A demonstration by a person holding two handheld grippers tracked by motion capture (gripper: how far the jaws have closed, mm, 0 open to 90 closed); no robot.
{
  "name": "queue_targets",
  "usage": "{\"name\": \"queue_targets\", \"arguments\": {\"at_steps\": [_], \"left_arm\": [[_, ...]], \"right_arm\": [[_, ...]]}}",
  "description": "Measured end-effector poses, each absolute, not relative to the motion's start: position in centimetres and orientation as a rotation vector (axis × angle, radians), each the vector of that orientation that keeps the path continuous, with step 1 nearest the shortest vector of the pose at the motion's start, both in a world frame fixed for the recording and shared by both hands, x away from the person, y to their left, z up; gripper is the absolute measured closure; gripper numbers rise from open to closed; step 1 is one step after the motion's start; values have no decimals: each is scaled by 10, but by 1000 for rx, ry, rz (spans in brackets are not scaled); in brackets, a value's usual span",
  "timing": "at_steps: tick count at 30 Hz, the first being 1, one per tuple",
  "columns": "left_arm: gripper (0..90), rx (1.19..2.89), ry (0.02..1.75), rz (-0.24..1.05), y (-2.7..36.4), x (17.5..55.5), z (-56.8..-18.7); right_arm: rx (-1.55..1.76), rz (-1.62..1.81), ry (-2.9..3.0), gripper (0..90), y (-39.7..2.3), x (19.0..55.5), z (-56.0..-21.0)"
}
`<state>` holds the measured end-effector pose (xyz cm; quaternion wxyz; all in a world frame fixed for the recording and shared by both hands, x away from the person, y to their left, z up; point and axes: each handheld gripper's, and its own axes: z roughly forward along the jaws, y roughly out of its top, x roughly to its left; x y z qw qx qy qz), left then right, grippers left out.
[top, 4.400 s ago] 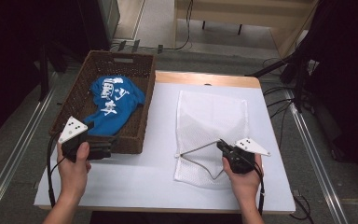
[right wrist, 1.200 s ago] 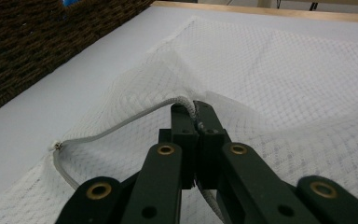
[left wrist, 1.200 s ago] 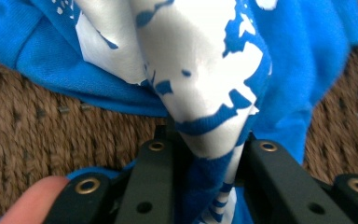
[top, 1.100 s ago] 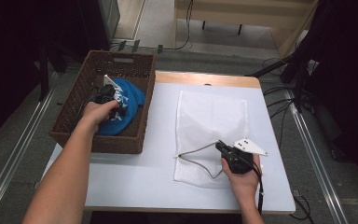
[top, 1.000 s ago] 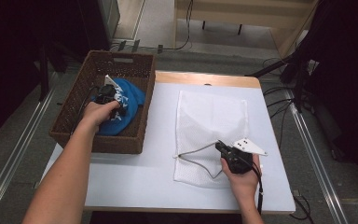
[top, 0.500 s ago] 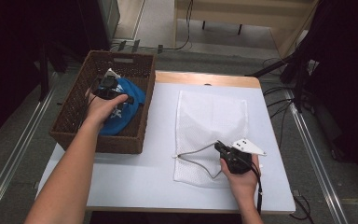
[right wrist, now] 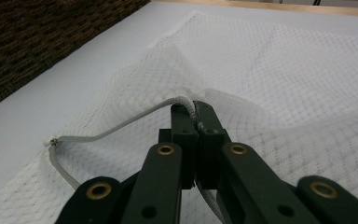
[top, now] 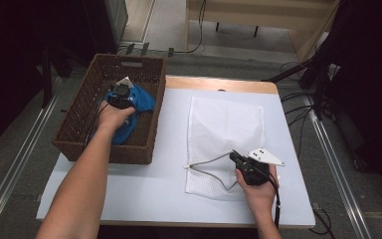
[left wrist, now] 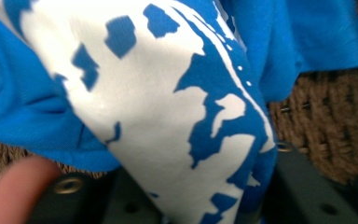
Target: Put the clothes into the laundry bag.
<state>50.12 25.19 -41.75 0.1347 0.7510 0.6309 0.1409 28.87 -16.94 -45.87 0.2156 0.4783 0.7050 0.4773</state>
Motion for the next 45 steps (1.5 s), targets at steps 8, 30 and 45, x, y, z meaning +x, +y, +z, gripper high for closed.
{"name": "queue_targets", "arguments": {"at_steps": [8,30,45], "left_arm": [[777,1965,1676,516,259,486,-378],[776,1552,1306,861,274,441,-324],[777,1443,1265,902,277,430,-298]], "right_arm": [[1327,1321,1955,895,-169,288,-458],[1322,1314,1961,895,-167,288,-459],[1316,1315,1967,896,-165,288,-461]]}}
